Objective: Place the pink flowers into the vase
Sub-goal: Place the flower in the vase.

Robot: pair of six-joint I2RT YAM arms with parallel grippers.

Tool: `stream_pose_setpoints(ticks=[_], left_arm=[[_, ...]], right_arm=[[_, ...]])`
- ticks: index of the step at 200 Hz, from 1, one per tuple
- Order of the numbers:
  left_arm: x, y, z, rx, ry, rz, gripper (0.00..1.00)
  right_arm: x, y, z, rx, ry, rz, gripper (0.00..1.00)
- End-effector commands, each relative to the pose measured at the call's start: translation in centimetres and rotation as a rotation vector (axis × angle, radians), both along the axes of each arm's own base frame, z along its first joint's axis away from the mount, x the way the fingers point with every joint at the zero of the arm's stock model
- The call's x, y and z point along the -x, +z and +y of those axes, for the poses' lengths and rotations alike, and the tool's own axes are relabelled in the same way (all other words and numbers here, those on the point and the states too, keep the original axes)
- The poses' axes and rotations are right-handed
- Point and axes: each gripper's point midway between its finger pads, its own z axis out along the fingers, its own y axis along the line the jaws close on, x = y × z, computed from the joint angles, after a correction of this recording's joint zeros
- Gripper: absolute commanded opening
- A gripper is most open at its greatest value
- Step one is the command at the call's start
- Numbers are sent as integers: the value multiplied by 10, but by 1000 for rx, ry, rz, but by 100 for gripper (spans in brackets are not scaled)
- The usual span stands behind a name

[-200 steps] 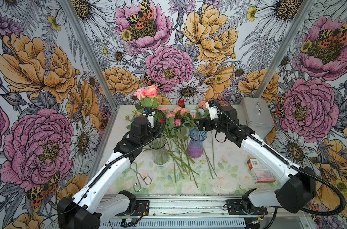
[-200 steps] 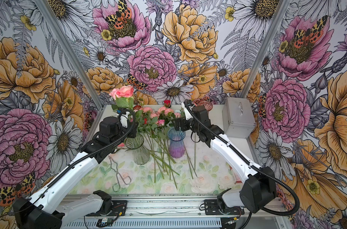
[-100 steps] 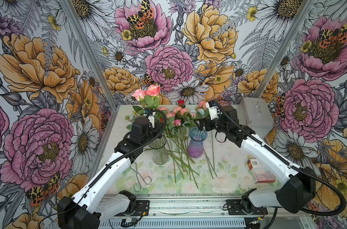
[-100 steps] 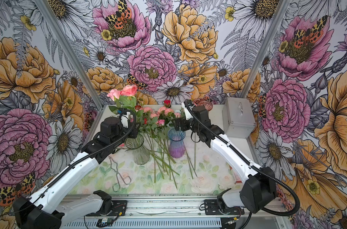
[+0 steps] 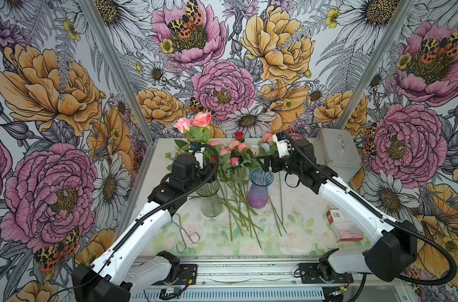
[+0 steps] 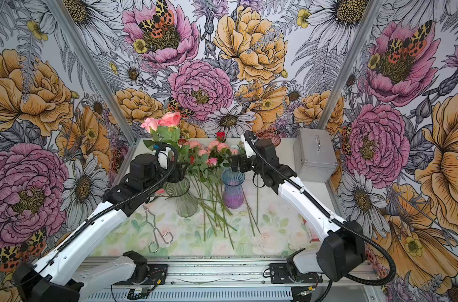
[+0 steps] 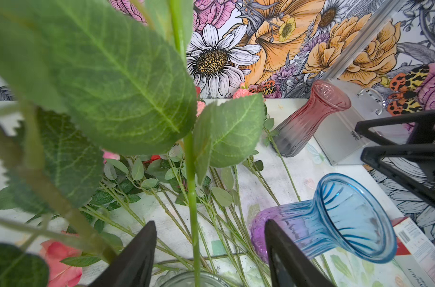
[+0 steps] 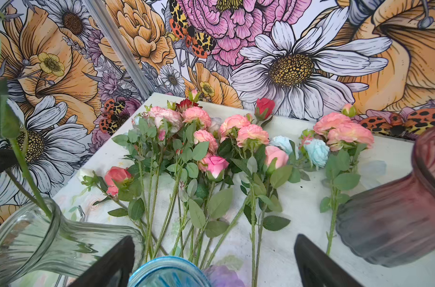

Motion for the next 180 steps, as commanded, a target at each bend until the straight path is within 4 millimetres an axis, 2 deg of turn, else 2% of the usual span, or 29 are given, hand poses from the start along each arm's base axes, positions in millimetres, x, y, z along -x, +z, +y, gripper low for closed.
stream_pose_setpoints(ticks=[1,41,54,79,104,126,156,180], left_arm=[[11,18,0,10,-21,-27,70],[22,21,-7,17,-68,-25,84],[26,21,-10,3,-94,-29,98],[34,24,-10,-24,-117,-50,99],[41,36,-9,-27,-139,-93,99],[47,45,-8,-42,-157,-132,99],[51,51,-6,-72,-169,-166,99],[50,64,-17,-73,-226,-189,98]], right_arm=[[2,11,-3,-20,-3,-18,99],[-2,13,-10,-34,-21,-11,99],[-3,14,-11,-48,-22,-5,99],[-7,16,-18,-63,-43,4,99],[-15,13,-33,-88,-99,29,99],[-21,4,-48,-100,-154,62,99],[-20,-11,-57,-63,-193,90,99],[-18,-29,-69,-20,-246,131,99]])
